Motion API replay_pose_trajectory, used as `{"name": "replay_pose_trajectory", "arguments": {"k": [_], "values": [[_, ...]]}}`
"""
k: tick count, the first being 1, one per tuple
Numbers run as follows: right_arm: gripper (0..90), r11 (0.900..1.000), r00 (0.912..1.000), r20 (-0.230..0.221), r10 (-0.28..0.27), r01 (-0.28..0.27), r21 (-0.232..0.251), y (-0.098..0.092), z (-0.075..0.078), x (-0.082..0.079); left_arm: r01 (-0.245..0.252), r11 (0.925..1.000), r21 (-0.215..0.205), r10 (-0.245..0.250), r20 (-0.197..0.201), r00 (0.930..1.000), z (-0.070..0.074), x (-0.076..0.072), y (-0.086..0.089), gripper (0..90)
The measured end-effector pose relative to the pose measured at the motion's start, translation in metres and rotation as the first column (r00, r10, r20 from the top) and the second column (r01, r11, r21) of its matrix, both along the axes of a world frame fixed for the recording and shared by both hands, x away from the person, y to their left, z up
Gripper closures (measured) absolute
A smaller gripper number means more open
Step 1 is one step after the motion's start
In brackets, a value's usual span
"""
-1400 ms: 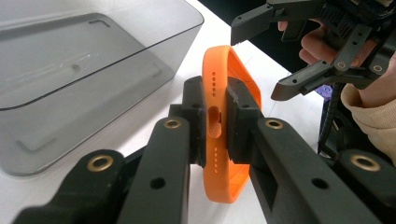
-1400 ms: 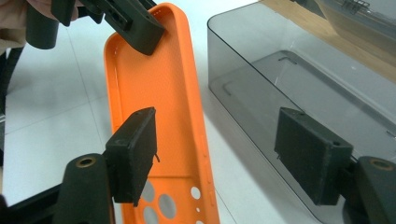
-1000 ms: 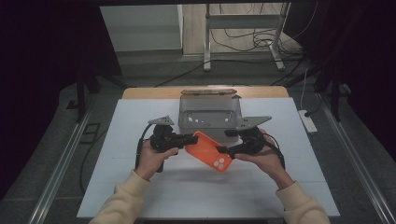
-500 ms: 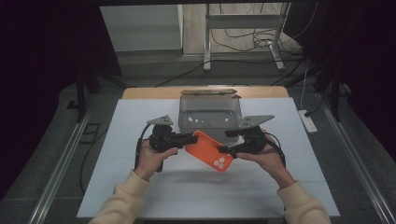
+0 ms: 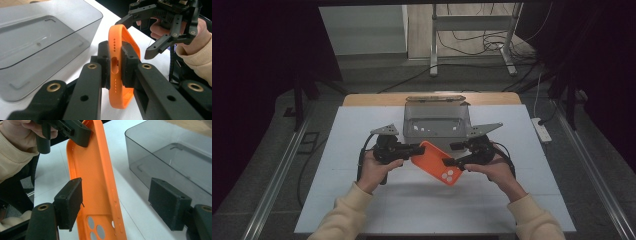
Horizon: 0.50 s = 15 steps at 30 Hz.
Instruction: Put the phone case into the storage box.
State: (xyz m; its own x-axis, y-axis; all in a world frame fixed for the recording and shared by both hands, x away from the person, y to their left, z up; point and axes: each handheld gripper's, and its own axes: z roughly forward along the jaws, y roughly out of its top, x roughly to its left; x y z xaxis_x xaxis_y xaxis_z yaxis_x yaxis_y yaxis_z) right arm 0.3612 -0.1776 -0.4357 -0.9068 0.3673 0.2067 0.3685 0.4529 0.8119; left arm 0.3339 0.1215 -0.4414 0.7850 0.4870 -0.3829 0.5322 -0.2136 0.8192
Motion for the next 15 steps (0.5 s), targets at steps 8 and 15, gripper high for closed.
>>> {"name": "replay_pose_trajectory", "arguments": {"k": [8, 15], "values": [[34.8, 1.0, 0.9986, -0.05, 0.015, -0.014, 0.01, 0.0033, -0.0061, 0.0024, 0.013, 0.9999, 0.005, -0.013, 0.005, 0.9999, 0.0, -0.0008, -0.0019, 80.4], [42.2, 0.999, 0.9964, -0.081, 0.025, -0.023, 0.023, 0.004, -0.0095, 0.0041, 0.024, 0.9997, 0.004, -0.024, 0.009, 0.9997, 0.0002, -0.0015, -0.0033, 80.5]]}}
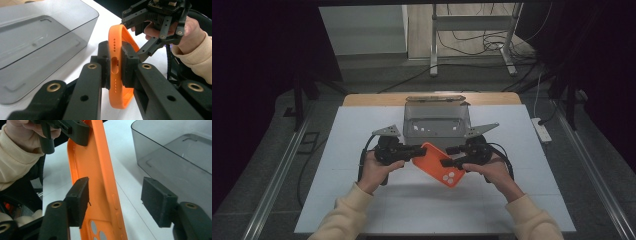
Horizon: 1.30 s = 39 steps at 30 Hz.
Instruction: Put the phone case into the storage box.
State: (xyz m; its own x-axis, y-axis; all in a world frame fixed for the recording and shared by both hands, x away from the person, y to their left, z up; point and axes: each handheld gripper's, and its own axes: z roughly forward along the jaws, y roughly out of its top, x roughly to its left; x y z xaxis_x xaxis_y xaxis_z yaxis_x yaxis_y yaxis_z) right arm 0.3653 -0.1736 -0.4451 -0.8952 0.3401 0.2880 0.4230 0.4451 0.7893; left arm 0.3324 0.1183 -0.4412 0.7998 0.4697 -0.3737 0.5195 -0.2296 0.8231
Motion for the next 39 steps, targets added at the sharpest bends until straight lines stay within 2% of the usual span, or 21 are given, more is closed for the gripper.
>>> {"name": "replay_pose_trajectory", "arguments": {"k": [4, 5, 8, 13, 16, 23, 26, 29, 33, 34, 35, 36, 37, 39], "values": [[50.4, 1.0, 0.9995, -0.029, 0.014, -0.013, 0.011, 0.0, -0.001, 0.001, 0.006, 1.0, -0.002, -0.006, 0.002, 1.0, 0.0, 0.0, 0.0, 80.5], [54.9, 0.999, 0.9983, -0.052, 0.025, -0.023, 0.026, 0.0, -0.002, 0.002, 0.006, 1.0, -0.002, -0.006, 0.002, 1.0, 0.0, 0.0, 0.0, 80.5], [59.0, 0.999, 0.9975, -0.063, 0.032, -0.03, 0.034, 0.0, -0.002, 0.003, 0.009, 0.9999, -0.006, -0.009, 0.004, 1.0, 0.0, 0.0, 0.0, 80.4], [73.7, 0.998, 0.9945, -0.098, 0.038, -0.033, 0.05, -0.003, -0.003, 0.004, 0.007, 1.0, -0.007, -0.007, 0.006, 1.0, 0.001, 0.0, 0.0, 80.4], [76.3, 0.998, 0.9924, -0.114, 0.046, -0.04, 0.057, -0.004, -0.003, 0.005, 0.007, 1.0, -0.005, -0.007, 0.006, 1.0, 0.0, 0.0, 0.001, 80.4], [79.1, 0.997, 0.9957, -0.069, 0.062, -0.059, 0.044, -0.002, 0.003, 0.0, 0.001, 0.9992, -0.039, -0.001, 0.002, 1.0, -0.003, 0.003, 0.004, 78.6], [80.0, 0.998, 0.9973, -0.038, 0.062, -0.061, 0.03, -0.001, 0.008, -0.003, -0.011, 0.9992, -0.039, 0.012, 0.019, 0.9998, -0.006, 0.003, 0.005, 75.5], [80.2, 0.998, 0.9979, -0.029, 0.058, -0.057, 0.023, 0.0, 0.008, -0.004, -0.014, 0.9996, -0.025, 0.015, 0.036, 0.9993, -0.006, 0.002, 0.004, 72.6], [80.2, 0.999, 0.9987, -0.018, 0.049, -0.048, 0.014, -0.001, 0.009, -0.005, -0.02, 0.9997, -0.012, 0.02, 0.062, 0.9979, -0.006, 0.001, 0.003, 62.3], [80.3, 0.999, 0.9989, -0.011, 0.046, -0.046, 0.012, -0.001, 0.01, -0.005, -0.026, 0.9996, -0.004, 0.026, 0.071, 0.9971, -0.006, 0.001, 0.002, 58.1], [80.3, 0.999, 0.9994, 0.0, 0.035, -0.035, 0.004, -0.001, 0.011, -0.006, -0.036, 0.9993, 0.012, 0.035, 0.082, 0.9961, -0.006, 0.0, 0.001, 47.7], [80.3, 0.999, 0.9994, 0.0, 0.035, -0.035, 0.004, -0.001, 0.011, -0.006, -0.036, 0.9993, 0.012, 0.035, 0.082, 0.9961, -0.006, 0.0, 0.001, 43.8], [80.3, 0.999, 0.9994, 0.003, 0.035, -0.035, 0.002, -0.001, 0.011, -0.006, -0.05, 0.9984, 0.025, 0.047, 0.092, 0.9947, -0.006, -0.001, 0.0, 43.8], [80.3, 0.999, 0.9993, 0.017, 0.033, -0.033, -0.004, -0.001, 0.012, -0.007, -0.081, 0.9952, 0.056, 0.074, 0.114, 0.9908, -0.006, -0.003, -0.001, 33.1]]}}
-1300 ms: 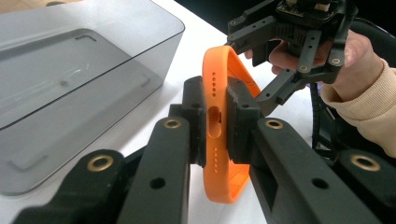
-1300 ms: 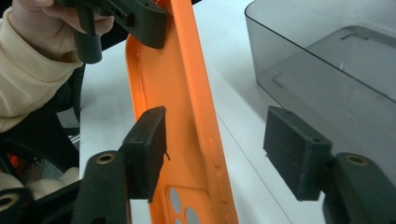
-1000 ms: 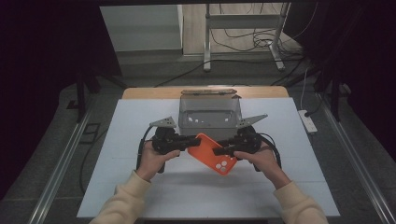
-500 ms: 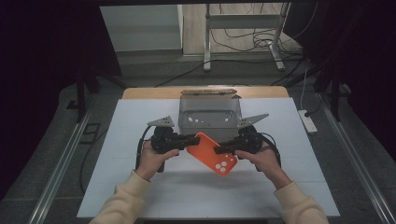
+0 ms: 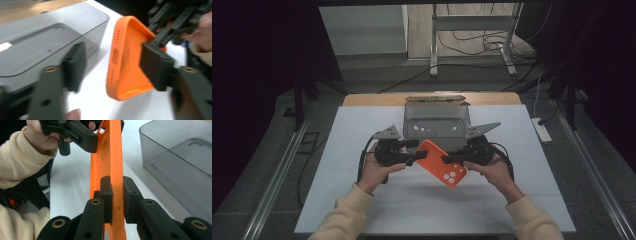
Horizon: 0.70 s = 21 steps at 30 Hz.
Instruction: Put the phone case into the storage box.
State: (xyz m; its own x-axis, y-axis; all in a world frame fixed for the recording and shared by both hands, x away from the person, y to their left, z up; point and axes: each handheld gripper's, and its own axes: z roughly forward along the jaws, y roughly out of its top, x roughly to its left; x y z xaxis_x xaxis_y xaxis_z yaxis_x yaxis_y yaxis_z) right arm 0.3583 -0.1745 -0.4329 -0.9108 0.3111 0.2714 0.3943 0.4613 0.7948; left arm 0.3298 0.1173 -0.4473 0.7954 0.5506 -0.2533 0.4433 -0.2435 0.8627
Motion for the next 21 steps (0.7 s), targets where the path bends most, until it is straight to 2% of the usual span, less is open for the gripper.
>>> {"name": "replay_pose_trajectory", "arguments": {"k": [1, 6, 10, 14, 17, 21], "values": [[80.3, 1.0, 1.0, 0.005, -0.001, 0.001, -0.005, 0.0, 0.0, 0.0, -0.012, 0.9997, 0.02, 0.012, 0.01, 0.9999, 0.0, -0.001, 0.0, 27.3], [80.3, 1.0, 0.9997, 0.025, -0.008, 0.008, -0.01, 0.0, 0.003, -0.003, -0.052, 0.9967, 0.061, 0.05, 0.045, 0.9978, -0.001, -0.007, 0.003, 18.1], [80.3, 1.0, 0.9995, 0.032, -0.01, 0.01, -0.011, 0.0, 0.003, -0.003, -0.089, 0.9901, 0.109, 0.081, 0.07, 0.9942, -0.004, -0.012, 0.007, 15.1], [80.3, 0.999, 0.9994, 0.026, -0.024, 0.025, -0.027, 0.0, 0.004, -0.004, -0.123, 0.9829, 0.138, 0.113, 0.072, 0.991, -0.008, -0.016, 0.012, 13.8], [80.3, 0.999, 0.9993, 0.022, -0.03, 0.031, -0.031, 0.0, 0.005, -0.005, -0.129, 0.9791, 0.157, 0.119, 0.073, 0.9902, -0.011, -0.021, 0.016, 14.1], [80.3, 0.999, 0.9991, 0.031, -0.028, 0.029, -0.038, 0.0, 0.007, -0.006, -0.144, 0.9732, 0.18, 0.128, 0.095, 0.9872, -0.014, -0.03, 0.022, 14.0]]}}
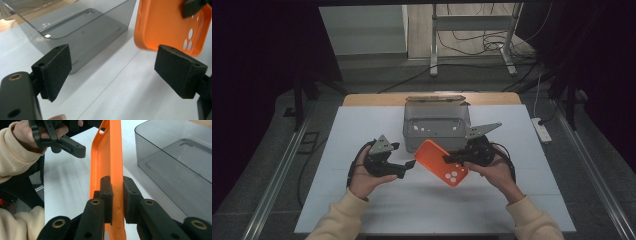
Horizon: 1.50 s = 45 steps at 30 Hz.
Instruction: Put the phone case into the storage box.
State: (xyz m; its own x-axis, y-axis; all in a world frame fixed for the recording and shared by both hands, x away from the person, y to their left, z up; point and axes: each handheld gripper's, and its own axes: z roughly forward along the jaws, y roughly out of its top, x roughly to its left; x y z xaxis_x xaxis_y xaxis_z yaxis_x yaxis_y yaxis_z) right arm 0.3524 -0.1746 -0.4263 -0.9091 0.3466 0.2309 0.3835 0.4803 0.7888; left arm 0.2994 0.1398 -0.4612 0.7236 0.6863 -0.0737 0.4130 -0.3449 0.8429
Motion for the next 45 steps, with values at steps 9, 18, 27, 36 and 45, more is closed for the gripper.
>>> {"name": "replay_pose_trajectory", "arguments": {"k": [9, 18, 27, 36, 45], "values": [[80.3, 1.0, 0.9999, 0.001, 0.01, -0.01, 0.004, 0.0, 0.002, -0.001, -0.021, 0.9998, 0.005, 0.021, -0.021, 0.9995, -0.012, -0.012, 0.011, 13.1], [80.2, 1.0, 0.9999, 0.015, -0.003, 0.003, -0.003, -0.003, 0.006, -0.002, -0.056, 0.9984, -0.007, 0.055, -0.036, 0.9978, -0.023, -0.021, 0.024, 13.5], [80.2, 1.0, 0.9993, 0.033, -0.016, 0.017, -0.009, -0.006, 0.01, -0.003, -0.106, 0.9943, 0.0, 0.106, -0.074, 0.9916, -0.037, -0.03, 0.043, 13.3], [80.2, 0.999, 0.9989, 0.038, -0.027, 0.028, -0.022, -0.007, 0.01, -0.002, -0.133, 0.9909, 0.023, 0.134, -0.086, 0.9872, -0.048, -0.04, 0.053, 12.8], [80.2, 0.997, 0.9969, 0.048, -0.062, 0.064, -0.033, -0.008, 0.012, -0.002, -0.156, 0.9869, 0.042, 0.159, -0.093, 0.9828, -0.053, -0.041, 0.054, 12.4]]}}
